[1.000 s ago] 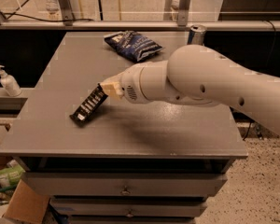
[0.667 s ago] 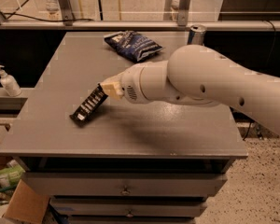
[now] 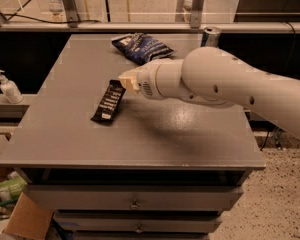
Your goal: Move rxbar chocolate near blue chip bag
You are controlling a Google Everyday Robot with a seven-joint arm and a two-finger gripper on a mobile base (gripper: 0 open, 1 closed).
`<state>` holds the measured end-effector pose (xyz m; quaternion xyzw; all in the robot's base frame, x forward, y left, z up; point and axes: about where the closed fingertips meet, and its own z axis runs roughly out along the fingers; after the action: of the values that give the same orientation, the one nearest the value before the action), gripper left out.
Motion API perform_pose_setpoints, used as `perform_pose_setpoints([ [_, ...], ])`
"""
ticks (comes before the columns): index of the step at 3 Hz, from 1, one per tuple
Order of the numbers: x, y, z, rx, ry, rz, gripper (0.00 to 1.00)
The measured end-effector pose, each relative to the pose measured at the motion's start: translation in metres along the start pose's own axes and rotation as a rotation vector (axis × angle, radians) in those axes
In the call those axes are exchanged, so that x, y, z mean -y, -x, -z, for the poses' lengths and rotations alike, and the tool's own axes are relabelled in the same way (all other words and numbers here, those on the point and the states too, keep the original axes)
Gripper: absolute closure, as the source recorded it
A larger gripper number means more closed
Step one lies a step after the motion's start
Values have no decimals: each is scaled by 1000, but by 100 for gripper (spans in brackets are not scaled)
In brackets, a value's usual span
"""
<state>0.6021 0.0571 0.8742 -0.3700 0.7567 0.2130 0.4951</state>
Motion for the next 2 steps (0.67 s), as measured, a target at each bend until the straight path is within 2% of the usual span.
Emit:
perform_pose_setpoints([
  [2,97,-3,-3,15,-202,-4,100],
])
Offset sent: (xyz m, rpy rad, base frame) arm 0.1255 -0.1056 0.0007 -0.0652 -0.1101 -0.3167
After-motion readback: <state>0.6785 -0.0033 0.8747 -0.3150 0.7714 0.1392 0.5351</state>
